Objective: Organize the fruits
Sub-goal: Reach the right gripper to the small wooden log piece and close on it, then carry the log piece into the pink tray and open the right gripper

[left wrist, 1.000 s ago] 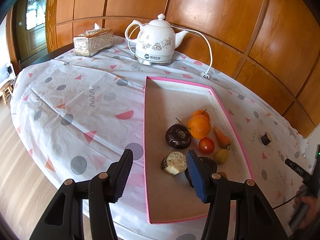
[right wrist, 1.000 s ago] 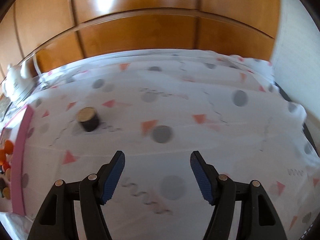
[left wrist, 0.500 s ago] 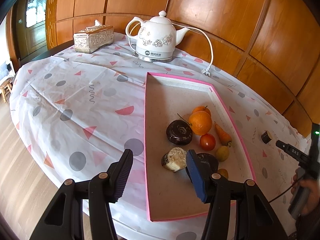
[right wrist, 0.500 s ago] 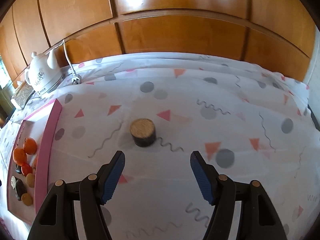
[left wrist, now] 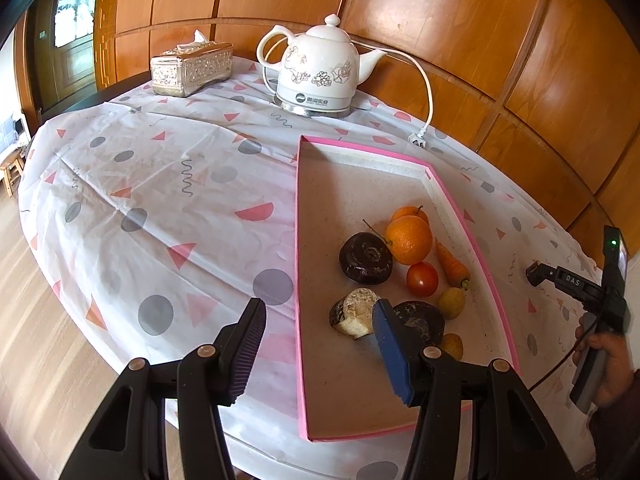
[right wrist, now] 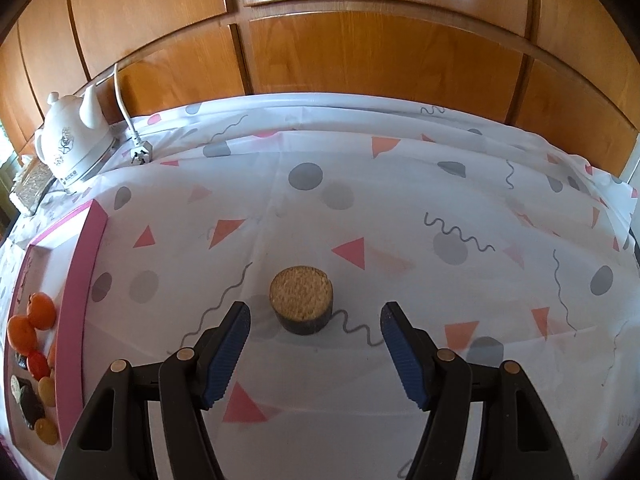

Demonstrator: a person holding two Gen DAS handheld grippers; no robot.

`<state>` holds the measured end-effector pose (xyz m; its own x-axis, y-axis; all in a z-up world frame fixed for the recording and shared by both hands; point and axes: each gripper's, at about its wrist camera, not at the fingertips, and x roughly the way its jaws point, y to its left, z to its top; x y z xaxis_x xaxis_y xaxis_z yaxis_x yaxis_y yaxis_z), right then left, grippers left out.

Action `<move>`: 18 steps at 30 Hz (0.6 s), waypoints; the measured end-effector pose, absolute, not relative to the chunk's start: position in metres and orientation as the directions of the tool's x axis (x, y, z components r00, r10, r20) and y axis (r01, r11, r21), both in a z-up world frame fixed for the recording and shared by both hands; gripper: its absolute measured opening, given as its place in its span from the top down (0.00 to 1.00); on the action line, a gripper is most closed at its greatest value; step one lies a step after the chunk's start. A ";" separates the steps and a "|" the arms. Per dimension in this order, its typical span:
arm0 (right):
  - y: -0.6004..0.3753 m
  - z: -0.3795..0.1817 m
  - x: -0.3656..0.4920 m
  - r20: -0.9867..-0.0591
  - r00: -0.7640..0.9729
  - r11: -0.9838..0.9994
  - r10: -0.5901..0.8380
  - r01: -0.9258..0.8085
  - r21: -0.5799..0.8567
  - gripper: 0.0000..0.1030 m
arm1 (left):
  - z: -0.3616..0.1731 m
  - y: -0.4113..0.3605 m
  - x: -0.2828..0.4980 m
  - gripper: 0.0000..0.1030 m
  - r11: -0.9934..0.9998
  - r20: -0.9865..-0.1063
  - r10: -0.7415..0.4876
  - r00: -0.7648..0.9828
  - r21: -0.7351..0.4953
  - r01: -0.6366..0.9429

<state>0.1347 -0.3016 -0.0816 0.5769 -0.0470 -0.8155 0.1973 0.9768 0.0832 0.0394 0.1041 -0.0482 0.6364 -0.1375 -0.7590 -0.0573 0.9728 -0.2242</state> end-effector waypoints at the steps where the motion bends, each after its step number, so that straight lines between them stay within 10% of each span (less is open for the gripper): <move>1: -0.301 -0.082 0.137 -0.817 0.575 0.977 -0.048 0.197 0.081 0.36 | -0.048 0.104 0.040 0.45 0.973 -0.759 -0.138 0.636 -0.223 -0.056; 11: -0.298 -0.095 0.150 -0.838 0.543 0.979 -0.045 0.193 0.073 0.65 | -0.051 0.104 0.040 0.45 0.973 -0.768 -0.136 0.626 -0.221 -0.059; 18: -0.295 -0.093 0.137 -0.833 0.553 0.983 -0.017 0.164 0.088 0.65 | -0.050 0.103 0.039 0.45 0.973 -0.764 -0.137 0.630 -0.222 -0.057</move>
<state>0.1367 -0.2951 -0.0930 0.5525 -0.0173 -0.8333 0.1635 0.9826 0.0880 0.0394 0.1034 -0.0504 0.6303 -0.1374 -0.7641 -0.0573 0.9733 -0.2223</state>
